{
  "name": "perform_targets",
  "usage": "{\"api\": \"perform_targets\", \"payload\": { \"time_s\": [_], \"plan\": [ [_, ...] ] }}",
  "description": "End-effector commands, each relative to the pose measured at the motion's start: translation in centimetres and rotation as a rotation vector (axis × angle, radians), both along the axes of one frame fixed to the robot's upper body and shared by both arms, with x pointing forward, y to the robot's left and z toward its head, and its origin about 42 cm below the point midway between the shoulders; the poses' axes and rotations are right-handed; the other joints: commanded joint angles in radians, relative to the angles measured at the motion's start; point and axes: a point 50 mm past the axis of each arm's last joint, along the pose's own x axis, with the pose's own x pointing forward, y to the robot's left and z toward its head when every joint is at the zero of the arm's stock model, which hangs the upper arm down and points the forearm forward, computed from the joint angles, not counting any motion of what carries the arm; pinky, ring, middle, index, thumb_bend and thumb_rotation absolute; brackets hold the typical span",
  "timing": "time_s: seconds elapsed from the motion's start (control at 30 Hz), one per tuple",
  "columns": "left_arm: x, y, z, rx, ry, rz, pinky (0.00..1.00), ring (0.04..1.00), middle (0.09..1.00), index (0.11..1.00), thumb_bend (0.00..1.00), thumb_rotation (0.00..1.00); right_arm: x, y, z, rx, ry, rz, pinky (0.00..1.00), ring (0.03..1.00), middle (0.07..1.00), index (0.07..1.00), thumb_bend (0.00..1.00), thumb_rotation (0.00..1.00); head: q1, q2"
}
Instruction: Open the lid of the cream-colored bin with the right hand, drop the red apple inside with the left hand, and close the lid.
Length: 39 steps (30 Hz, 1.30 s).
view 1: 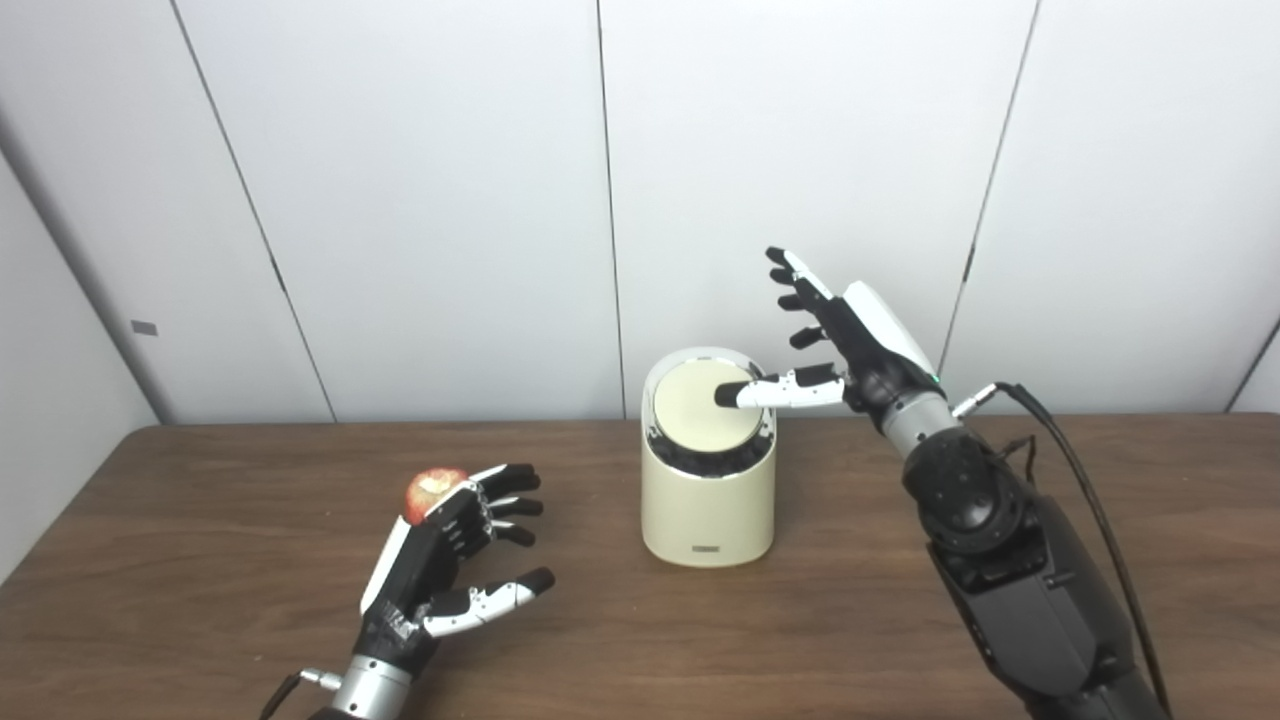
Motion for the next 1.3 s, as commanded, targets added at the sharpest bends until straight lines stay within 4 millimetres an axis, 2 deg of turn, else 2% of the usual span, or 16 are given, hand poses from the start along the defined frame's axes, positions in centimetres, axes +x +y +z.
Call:
{"api": "perform_targets", "payload": {
  "time_s": [0.0,0.2,0.43,0.57,0.93,1.13,1.27],
  "plan": [
    [-1.3,-0.6,-2.3,-0.025,0.061,0.007,0.61,0.732,0.800,0.804,0.66,0.00,0.3,0.8,2.5,-0.005,-0.066,0.017,0.71,0.884,0.950,0.969,0.83,0.36,0.001,0.001],
    [-1.3,-1.0,-2.2,-0.027,0.064,0.007,0.61,0.736,0.802,0.804,0.66,0.00,1.3,1.5,1.4,-0.036,-0.046,0.003,0.75,0.901,0.935,0.959,0.86,0.36,0.003,0.002],
    [-1.3,-1.3,-2.2,-0.035,0.068,-0.001,0.61,0.741,0.804,0.804,0.66,0.00,2.4,1.6,0.7,-0.079,-0.034,-0.008,0.71,0.879,0.920,0.955,0.88,0.37,0.007,0.004],
    [-1.4,-1.5,-2.1,-0.040,0.073,-0.004,0.62,0.744,0.805,0.809,0.66,0.00,2.9,1.5,0.5,-0.097,-0.022,-0.006,0.72,0.881,0.924,0.962,0.89,0.36,0.012,0.008],
    [-1.6,-1.6,-2.0,-0.040,0.072,-0.009,0.62,0.748,0.805,0.805,0.67,0.00,3.1,0.9,0.0,-0.136,-0.036,-0.014,0.70,0.866,0.918,0.950,0.90,0.31,0.015,0.019],
    [-1.6,-1.6,-1.8,-0.029,0.057,-0.011,0.62,0.751,0.804,0.805,0.67,0.00,2.9,0.8,0.2,-0.243,-0.102,-0.012,0.68,0.853,0.903,0.946,0.89,0.28,0.015,0.024],
    [-1.6,-1.6,-1.7,-0.024,0.053,-0.011,0.62,0.748,0.805,0.806,0.67,0.00,2.8,0.8,0.3,-0.373,-0.143,-0.005,0.67,0.837,0.903,0.949,0.89,0.27,0.019,0.034]
  ]
}}
